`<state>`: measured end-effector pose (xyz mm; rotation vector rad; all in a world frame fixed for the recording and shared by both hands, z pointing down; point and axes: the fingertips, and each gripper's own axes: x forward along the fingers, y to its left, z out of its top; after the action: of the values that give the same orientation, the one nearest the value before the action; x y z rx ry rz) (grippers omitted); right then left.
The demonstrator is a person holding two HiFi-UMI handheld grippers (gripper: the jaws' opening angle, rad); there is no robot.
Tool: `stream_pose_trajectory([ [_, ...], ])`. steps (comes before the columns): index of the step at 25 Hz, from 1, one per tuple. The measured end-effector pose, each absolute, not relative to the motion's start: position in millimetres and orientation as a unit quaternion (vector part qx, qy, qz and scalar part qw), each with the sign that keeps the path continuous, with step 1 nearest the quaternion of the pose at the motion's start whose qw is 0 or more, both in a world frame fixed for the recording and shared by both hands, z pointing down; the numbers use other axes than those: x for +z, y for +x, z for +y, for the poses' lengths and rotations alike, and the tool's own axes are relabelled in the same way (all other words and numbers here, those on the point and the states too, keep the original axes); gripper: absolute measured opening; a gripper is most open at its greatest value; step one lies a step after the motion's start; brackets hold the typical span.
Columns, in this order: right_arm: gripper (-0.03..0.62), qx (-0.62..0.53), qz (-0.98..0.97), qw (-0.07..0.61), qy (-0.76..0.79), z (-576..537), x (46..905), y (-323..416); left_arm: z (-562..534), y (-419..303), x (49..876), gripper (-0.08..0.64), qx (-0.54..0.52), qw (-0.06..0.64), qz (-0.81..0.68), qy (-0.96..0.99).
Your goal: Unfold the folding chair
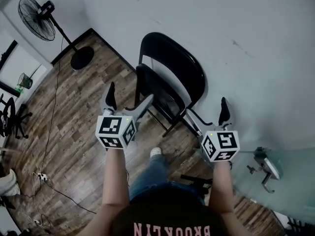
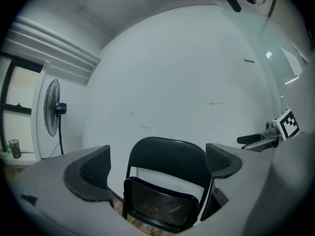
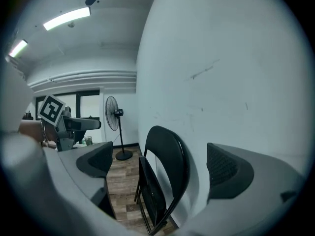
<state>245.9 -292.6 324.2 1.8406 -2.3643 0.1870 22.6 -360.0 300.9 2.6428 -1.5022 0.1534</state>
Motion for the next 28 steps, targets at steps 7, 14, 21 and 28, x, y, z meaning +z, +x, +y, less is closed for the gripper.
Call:
stream_pose_trajectory([
  [7,0.572,0.082,-0.765,0.116,0.628,-349.2,357.6,245.6,-423.0,28.6,338.5,0.571,0.077,0.087,-0.452,0.884],
  [14,0.571,0.093,-0.751,0.147,0.637,-375.4,382.1,243.1,-451.2,57.1,398.3,0.571,0.089,0.134,-0.386,0.908],
  [21,0.571,0.089,-0.744,0.171,0.64,-390.8,401.5,248.9,-460.9,94.3,471.5,0.569,0.117,0.202,-0.342,0.91],
  [28,0.57,0.087,-0.742,0.187,0.638,-399.2,414.5,258.0,-467.9,126.8,531.1,0.557,0.153,0.255,-0.321,0.9],
])
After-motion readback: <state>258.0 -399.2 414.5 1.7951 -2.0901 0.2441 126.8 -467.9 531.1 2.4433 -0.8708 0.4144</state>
